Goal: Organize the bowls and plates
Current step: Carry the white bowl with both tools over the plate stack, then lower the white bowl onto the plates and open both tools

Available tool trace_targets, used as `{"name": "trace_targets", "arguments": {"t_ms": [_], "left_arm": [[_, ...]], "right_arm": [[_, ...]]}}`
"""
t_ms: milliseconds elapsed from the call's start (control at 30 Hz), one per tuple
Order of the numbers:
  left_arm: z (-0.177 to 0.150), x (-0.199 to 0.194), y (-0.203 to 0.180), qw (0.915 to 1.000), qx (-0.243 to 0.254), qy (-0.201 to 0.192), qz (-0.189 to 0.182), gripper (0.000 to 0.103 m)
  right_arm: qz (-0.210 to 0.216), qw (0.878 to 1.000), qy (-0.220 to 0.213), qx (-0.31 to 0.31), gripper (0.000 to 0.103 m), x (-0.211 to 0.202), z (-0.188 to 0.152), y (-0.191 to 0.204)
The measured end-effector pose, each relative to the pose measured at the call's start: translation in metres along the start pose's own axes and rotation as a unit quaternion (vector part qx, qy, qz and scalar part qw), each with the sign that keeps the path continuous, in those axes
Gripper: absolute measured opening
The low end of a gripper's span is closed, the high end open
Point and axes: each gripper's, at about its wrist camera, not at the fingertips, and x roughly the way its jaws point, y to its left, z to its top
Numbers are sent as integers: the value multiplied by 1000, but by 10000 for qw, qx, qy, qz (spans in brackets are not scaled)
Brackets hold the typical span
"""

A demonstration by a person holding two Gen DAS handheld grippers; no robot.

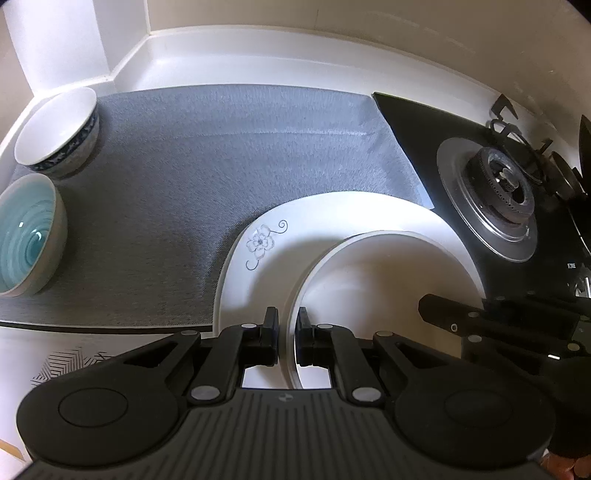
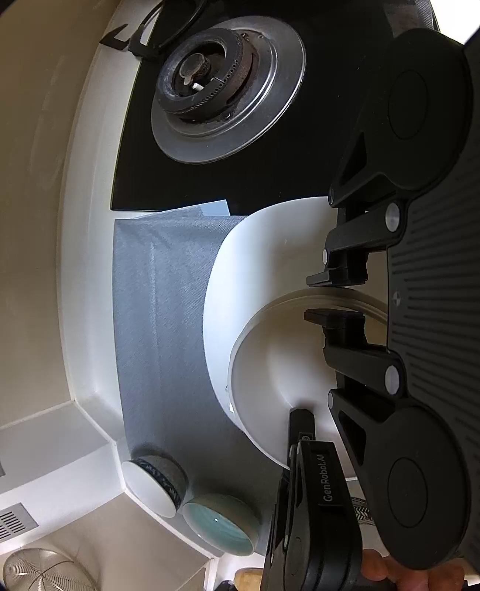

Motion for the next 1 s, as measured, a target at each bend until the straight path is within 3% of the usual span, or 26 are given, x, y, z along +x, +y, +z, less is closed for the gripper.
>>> {"name": "trace_targets", "arguments": {"t_ms": [400,467,500,533,567,700,767,1000], "left_arm": [[6,15,-9,9999,122,57,27,9],[5,14,-10,9999,144,32,29,14],[5,13,-11,9999,168,21,-7,29],[5,11,-11,9998,188,-8,-53,56],[5,8,-12,9997,210,-63,-79,68],[2,-10,-9,9986,276,-407,198,96],[0,-21,-2,9985,192,-484,170,103],[-28,-60,31,9963,-261,-699,426,102]], "right_arm": [[-46,9999,78,93,13,10,1,-13],[-22,9999,84,118,16,9,1,-14],[-6,9999,78,137,17,9,1,-14],[0,9999,56,152,17,7,1,-15],[-6,9999,27,157,21,6,1,-14],[-128,9997,-71,174,32,-5,4,-18],[-126,9996,-124,226,53,-13,4,-21],[-33,9991,-413,120,69,-45,0,-17]]}}
